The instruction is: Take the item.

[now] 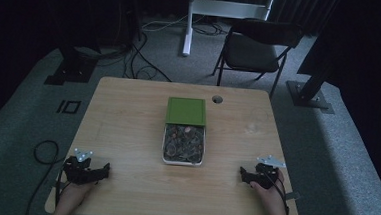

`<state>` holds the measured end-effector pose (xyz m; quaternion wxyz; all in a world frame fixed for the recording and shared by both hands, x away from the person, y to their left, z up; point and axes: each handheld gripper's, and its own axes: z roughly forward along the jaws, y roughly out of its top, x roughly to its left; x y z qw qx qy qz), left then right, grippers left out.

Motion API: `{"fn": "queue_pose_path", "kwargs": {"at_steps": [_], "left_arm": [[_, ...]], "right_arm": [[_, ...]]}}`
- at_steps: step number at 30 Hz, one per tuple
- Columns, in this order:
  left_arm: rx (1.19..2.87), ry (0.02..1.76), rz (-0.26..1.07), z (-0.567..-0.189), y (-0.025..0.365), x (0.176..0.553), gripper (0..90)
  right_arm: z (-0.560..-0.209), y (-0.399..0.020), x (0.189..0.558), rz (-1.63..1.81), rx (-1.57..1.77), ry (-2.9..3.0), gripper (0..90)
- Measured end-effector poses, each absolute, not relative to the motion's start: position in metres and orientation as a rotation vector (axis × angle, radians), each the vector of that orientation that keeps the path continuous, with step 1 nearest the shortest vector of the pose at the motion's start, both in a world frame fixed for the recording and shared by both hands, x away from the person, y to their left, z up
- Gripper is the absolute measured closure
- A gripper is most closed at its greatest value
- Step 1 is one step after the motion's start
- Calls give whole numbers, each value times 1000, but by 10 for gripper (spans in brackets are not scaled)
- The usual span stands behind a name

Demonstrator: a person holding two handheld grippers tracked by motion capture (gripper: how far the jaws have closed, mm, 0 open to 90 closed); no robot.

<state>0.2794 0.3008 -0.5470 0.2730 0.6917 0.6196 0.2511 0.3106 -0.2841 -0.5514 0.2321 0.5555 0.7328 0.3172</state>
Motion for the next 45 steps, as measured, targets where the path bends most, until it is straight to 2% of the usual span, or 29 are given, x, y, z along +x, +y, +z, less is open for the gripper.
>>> {"fn": "queue_pose_path", "kwargs": {"at_steps": [35,45], "left_arm": [[1876,1645,668,-547,302,279,22],[1877,1645,668,-547,302,279,22]], "right_arm": [[-550,-283,309,884,1529,2015,133],[-531,-279,309,907,1511,1980,129]]}}
